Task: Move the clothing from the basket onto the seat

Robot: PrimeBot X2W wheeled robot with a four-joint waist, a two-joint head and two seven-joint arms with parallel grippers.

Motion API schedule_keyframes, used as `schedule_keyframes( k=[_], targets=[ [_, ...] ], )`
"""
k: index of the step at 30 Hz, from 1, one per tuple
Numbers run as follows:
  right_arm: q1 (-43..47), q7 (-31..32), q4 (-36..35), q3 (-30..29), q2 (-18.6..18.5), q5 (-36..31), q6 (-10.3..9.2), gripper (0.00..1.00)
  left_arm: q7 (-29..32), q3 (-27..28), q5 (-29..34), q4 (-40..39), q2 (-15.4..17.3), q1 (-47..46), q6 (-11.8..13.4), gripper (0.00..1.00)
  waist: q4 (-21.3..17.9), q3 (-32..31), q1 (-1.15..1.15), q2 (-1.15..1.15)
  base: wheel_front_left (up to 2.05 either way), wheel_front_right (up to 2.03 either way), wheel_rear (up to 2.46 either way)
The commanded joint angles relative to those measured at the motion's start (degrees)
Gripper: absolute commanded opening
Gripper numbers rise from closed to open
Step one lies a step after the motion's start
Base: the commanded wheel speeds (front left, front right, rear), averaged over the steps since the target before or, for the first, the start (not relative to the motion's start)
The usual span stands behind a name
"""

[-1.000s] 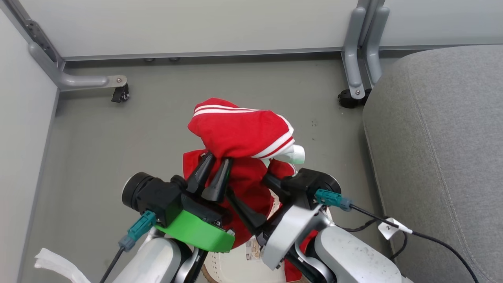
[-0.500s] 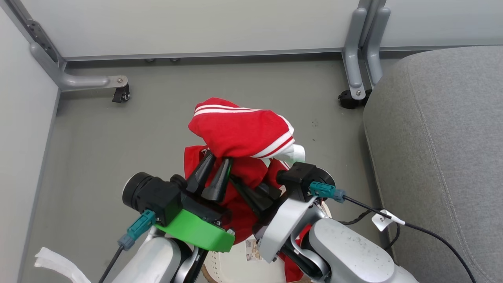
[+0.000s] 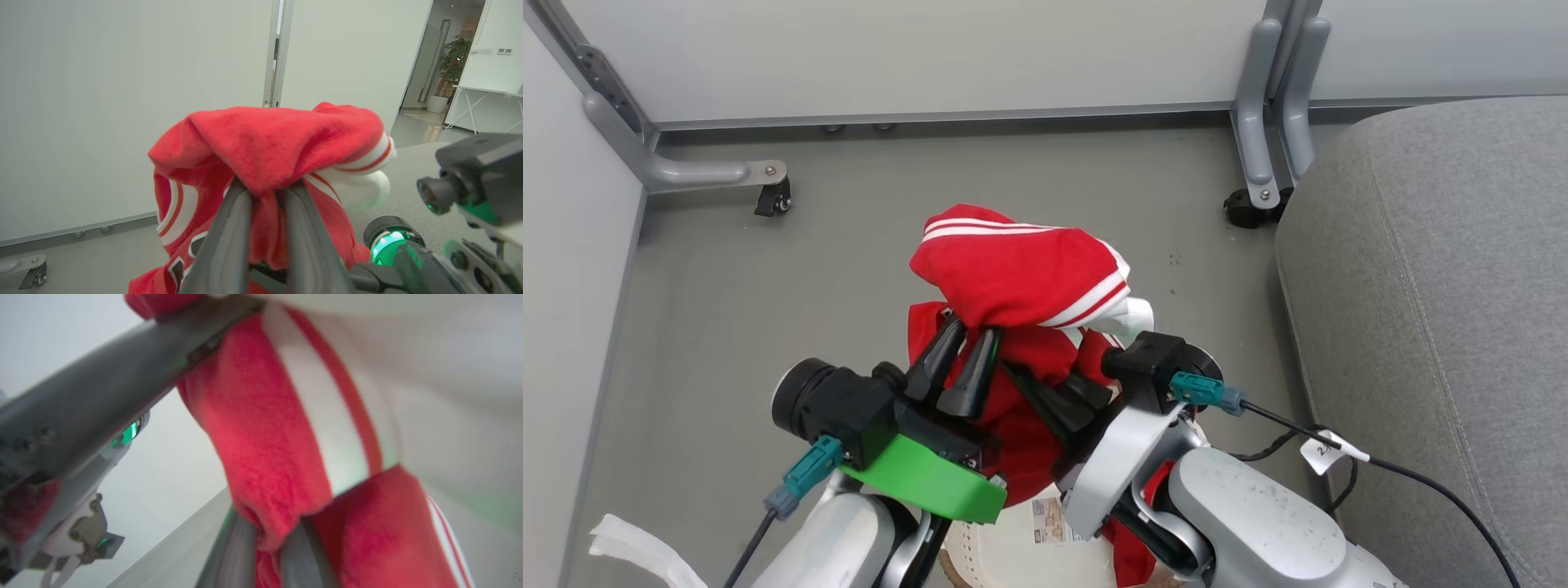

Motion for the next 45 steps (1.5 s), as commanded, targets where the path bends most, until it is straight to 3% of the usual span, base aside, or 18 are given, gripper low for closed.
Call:
schedule_keyframes(
  k=[1,3,4,5,6,12,23,32,38,45],
  targets=[
    [-0.8,-0.4,0.0,0.0,-0.4,0.3,0.00,0.00,-0.1,0.0,0.2,0.1,0.4,-0.4,0.3,0.00,0.1,0.0,0.00,0.00,0.00,0.00,0.00],
    [-0.9,-0.1,0.0,0.1,-0.5,0.4,0.00,0.00,-0.3,0.0,0.5,0.0,0.4,-0.6,0.5,0.00,0.2,0.0,0.00,0.00,0.00,0.00,0.00],
    [-1.1,0.0,0.0,0.0,-0.6,0.4,0.00,0.00,-0.2,0.1,0.5,0.2,0.4,-0.6,0.7,0.37,0.3,0.1,0.00,0.00,0.00,0.00,0.00],
    [-1.2,0.0,0.0,-0.2,-0.7,0.3,0.00,0.00,-0.2,0.2,0.7,0.2,0.4,-0.6,1.0,0.96,0.3,0.1,0.00,0.00,0.00,0.00,0.00],
    [-1.5,-0.2,0.0,-0.4,-0.8,-0.1,0.00,0.00,-0.3,0.3,1.1,0.2,0.5,-0.8,1.2,1.00,0.4,0.1,0.00,0.00,0.00,0.00,0.00],
    [-2.4,-0.4,0.6,-2.5,-1.3,-1.6,0.00,0.00,0.2,-0.4,2.4,-0.4,2.0,0.0,1.5,1.00,0.6,0.2,0.00,0.00,0.00,0.00,0.00],
    [-3.2,-0.5,2.7,-7.6,-2.3,-3.9,0.00,0.00,5.7,-4.3,4.1,-1.4,7.6,4.4,0.4,1.00,0.8,1.1,0.00,0.00,0.00,0.00,0.00],
    [-1.6,-0.9,4.2,-10.3,-2.6,-4.6,0.00,0.00,7.4,-6.2,4.9,-2.3,9.6,5.6,-0.3,1.00,-0.9,1.4,0.00,0.00,0.00,0.00,0.00],
    [-2.1,-1.3,4.5,-10.7,-2.0,-4.0,0.00,0.00,8.2,-6.1,5.2,-3.5,10.8,5.4,0.1,1.00,-5.3,2.5,0.00,0.00,0.00,0.00,0.00],
    [-3.4,-2.7,4.3,-13.3,-1.2,-4.5,0.00,0.00,10.0,-6.4,6.2,-6.2,12.4,3.0,-0.5,1.00,-14.1,5.6,0.00,0.00,0.00,0.00,0.00]
  ],
)
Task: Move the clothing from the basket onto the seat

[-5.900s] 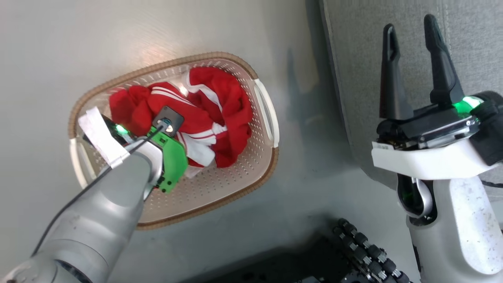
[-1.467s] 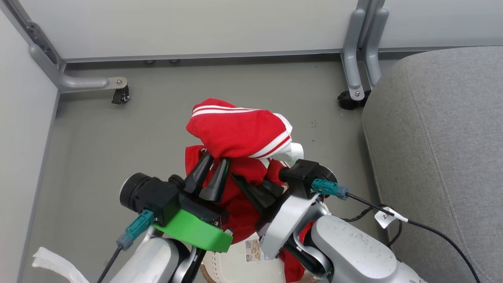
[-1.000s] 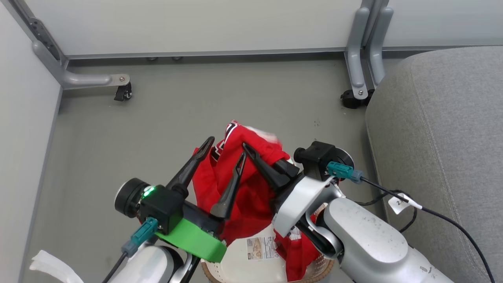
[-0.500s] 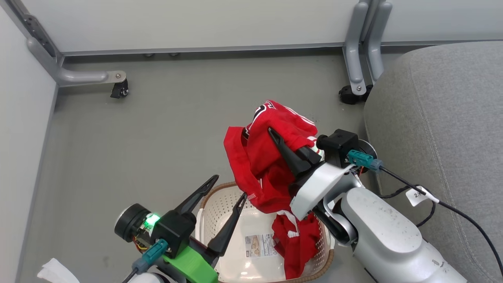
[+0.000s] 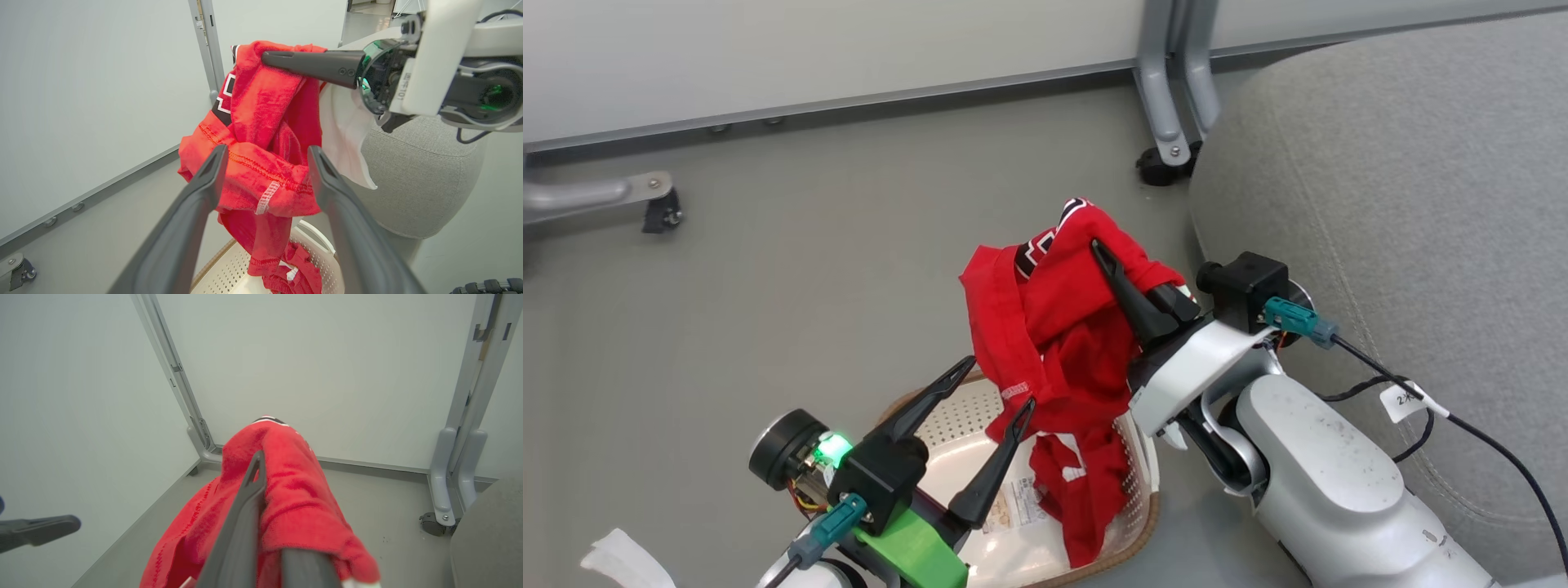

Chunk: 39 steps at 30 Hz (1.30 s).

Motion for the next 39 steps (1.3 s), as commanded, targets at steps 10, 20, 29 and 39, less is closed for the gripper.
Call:
schedule_keyframes(
  k=[10,20,29,39],
  targets=[
    [1.1,-2.1,-0.2,-7.3,0.4,-1.4,0.00,0.00,3.4,-0.8,1.6,-3.8,2.4,-3.4,-1.0,1.00,-18.6,7.5,0.00,0.00,0.00,0.00,0.00],
    [3.7,-2.5,-1.8,-16.1,0.8,-2.1,0.00,0.00,6.4,-1.4,2.7,-6.8,4.5,-5.3,-2.0,1.00,-25.0,12.2,0.00,0.00,0.00,0.00,0.00],
    [-1.7,-2.5,-3.3,-26.7,0.2,-1.6,0.00,0.00,6.9,-1.7,5.0,-9.3,5.2,-9.1,-3.2,1.00,-21.2,18.2,0.00,0.00,0.00,0.00,0.00],
    [-14.9,-2.5,-1.6,-38.6,-6.2,-2.9,0.00,0.00,5.7,-0.5,6.8,-10.4,5.4,-14.4,-4.1,1.00,-13.6,25.4,0.00,0.00,0.00,0.00,0.00]
  ],
)
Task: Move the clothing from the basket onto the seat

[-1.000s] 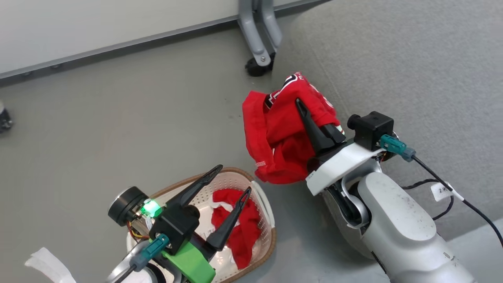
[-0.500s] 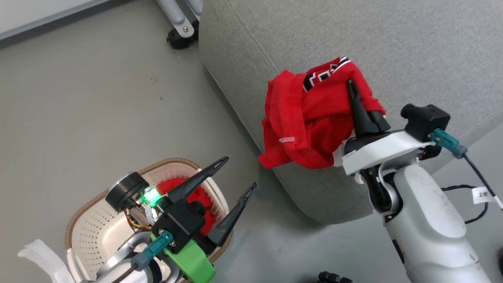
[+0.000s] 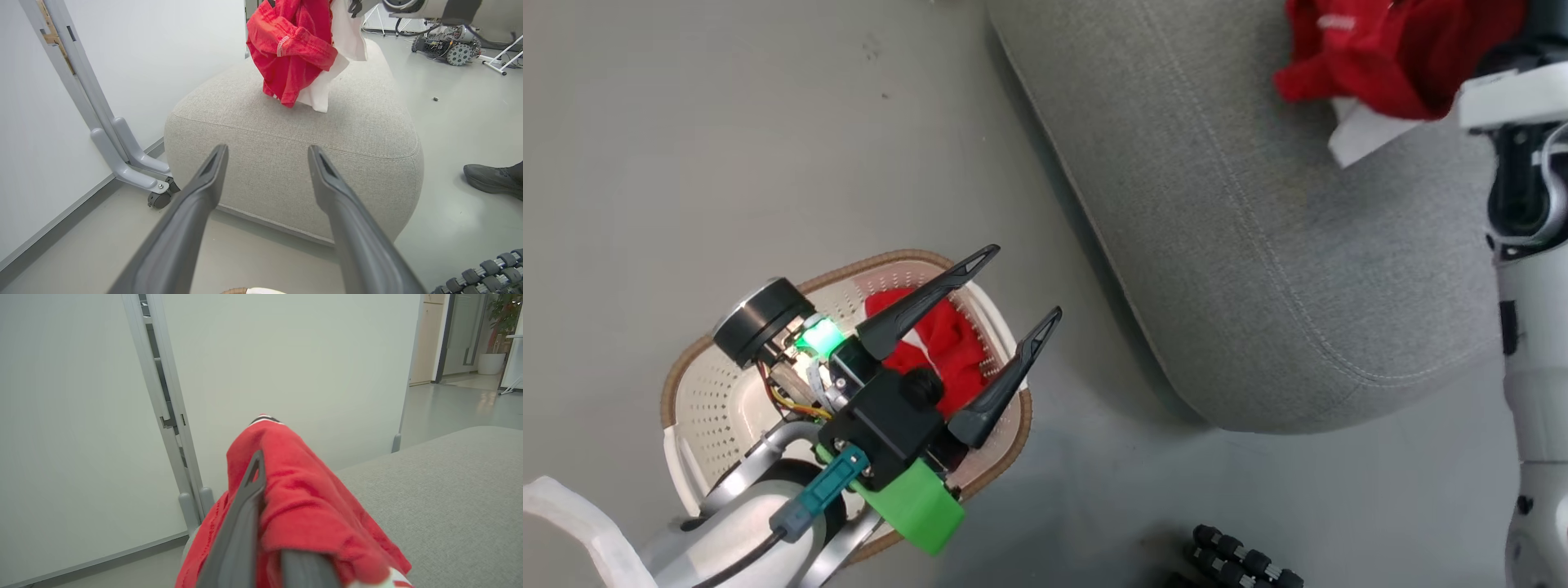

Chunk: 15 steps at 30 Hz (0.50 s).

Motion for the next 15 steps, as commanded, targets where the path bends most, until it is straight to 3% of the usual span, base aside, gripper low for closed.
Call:
schedule_keyframes(
  k=[1,8,10,11,15],
  targets=[
    [-1.6,-0.3,0.8,-1.2,-0.7,-0.5,0.00,0.00,-0.5,0.1,0.5,0.0,0.4,-1.3,-0.2,1.00,4.7,4.8,-0.01,0.00,0.00,0.00,0.00],
    [-3.5,-0.2,9.1,-6.3,-0.9,-1.4,0.00,0.00,-1.5,0.0,1.3,0.4,0.1,-2.9,-0.7,1.00,6.7,8.8,-0.01,0.00,0.00,0.00,0.00],
    [-2.3,-0.2,11.6,-8.1,0.1,-1.9,0.00,0.78,-1.8,-0.2,1.5,0.7,-0.1,-3.4,-0.8,1.00,6.9,9.2,-0.01,0.00,0.00,0.00,0.00],
    [-1.6,-0.2,12.2,-9.0,0.8,-2.2,0.00,1.00,-2.0,-0.3,1.5,0.8,-0.2,-3.5,-0.9,1.00,7.0,9.3,-0.01,0.00,0.00,0.00,0.00],
    [1.9,-0.2,11.7,-11.5,3.3,-3.0,0.00,1.00,-2.6,-0.2,1.1,1.8,-0.6,-3.7,-0.6,1.00,6.8,8.7,-0.01,0.00,0.00,0.00,0.00]
  ],
)
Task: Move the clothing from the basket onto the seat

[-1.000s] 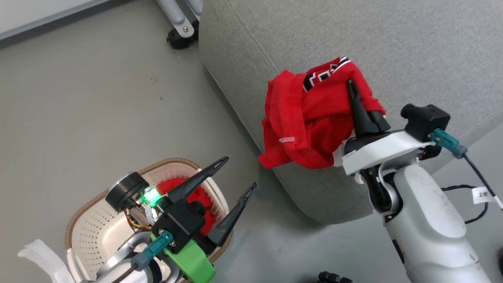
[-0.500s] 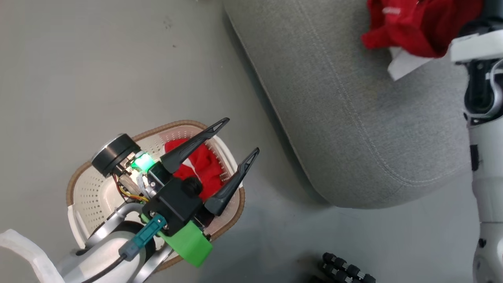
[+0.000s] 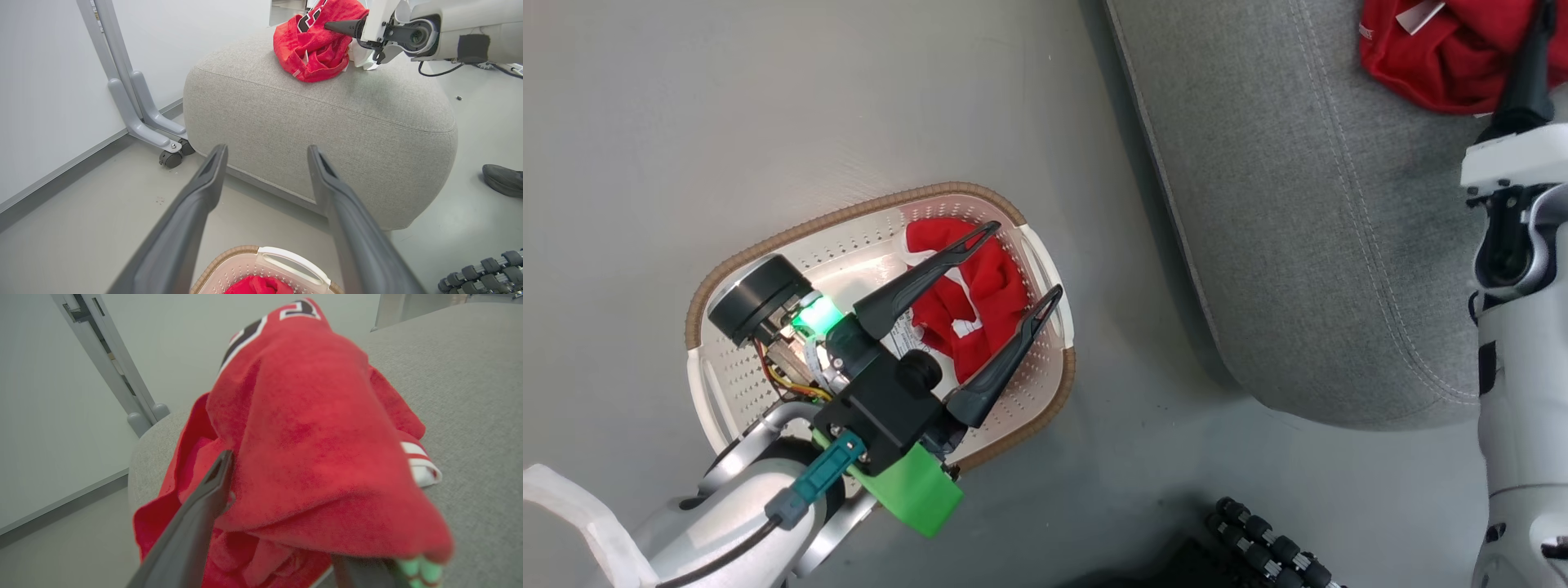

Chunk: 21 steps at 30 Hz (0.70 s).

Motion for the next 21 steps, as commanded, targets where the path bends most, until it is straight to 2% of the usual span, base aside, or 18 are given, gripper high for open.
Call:
schedule_keyframes(
  k=[1,11,16,21],
  targets=[
    [1.9,-0.2,-1.0,-0.5,0.6,-0.4,0.00,1.00,-0.5,0.2,0.2,0.3,-0.3,-1.0,0.2,1.00,0.2,-0.3,-0.01,0.00,0.00,0.00,0.00],
    [17.1,-0.2,-14.5,-0.6,4.7,-2.3,0.00,1.00,-4.5,1.2,-1.1,3.7,-2.3,1.4,2.9,1.00,1.4,-6.2,-0.01,0.00,0.00,0.00,0.00],
    [25.0,-0.2,-24.1,3.6,5.5,-4.9,0.00,1.00,-8.0,3.9,-3.6,6.6,-3.7,3.7,6.3,1.00,3.2,-10.3,-0.01,0.00,0.00,0.00,0.00],
    [29.9,-0.2,-30.2,9.9,5.6,-6.9,0.00,1.00,-11.9,7.5,-5.8,9.4,-4.6,5.5,8.9,1.00,6.0,-13.8,-0.01,0.00,0.00,0.00,0.00]
  ],
)
